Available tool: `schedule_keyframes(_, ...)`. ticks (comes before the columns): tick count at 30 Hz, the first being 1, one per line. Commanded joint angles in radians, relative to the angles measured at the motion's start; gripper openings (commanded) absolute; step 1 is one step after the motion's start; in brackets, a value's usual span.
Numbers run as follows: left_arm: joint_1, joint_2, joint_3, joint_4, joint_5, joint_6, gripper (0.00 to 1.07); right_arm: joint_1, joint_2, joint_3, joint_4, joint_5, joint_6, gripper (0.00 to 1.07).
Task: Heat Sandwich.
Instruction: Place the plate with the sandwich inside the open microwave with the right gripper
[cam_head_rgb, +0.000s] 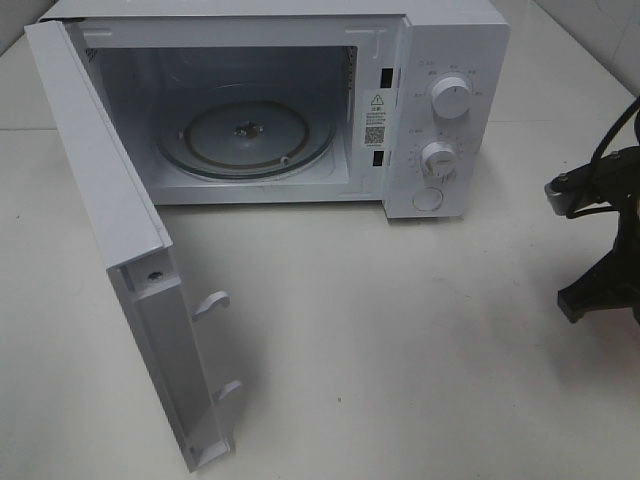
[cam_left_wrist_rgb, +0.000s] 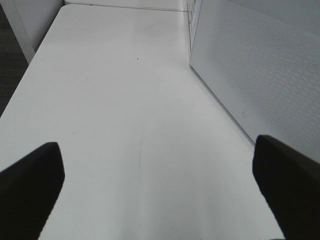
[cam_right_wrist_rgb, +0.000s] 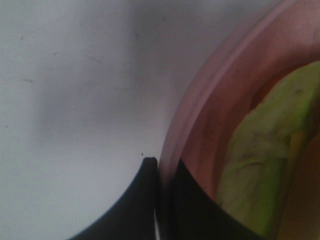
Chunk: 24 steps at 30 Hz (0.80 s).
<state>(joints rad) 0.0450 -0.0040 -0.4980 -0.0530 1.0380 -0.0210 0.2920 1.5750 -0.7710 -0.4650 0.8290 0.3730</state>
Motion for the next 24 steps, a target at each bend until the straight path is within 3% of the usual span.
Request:
schedule_keyframes(1,0.002,-0.029,0.004,-0.006,-0.004,-0.001,0.98,0.053,-0.057,0.025,-0.018,0.057,-0.009,0.0)
schedule_keyframes(11,0.002,-0.029,0.004,-0.006,-0.004,-0.001,0.98,0.161,-0.129,0.031,-0.016,0.122,-0.009,0.0)
schedule_keyframes(24,0.002,-0.029,0.004,-0.006,-0.004,-0.001,0.98,0.403,-0.17,0.031,-0.015,0.17,-0.009,0.0)
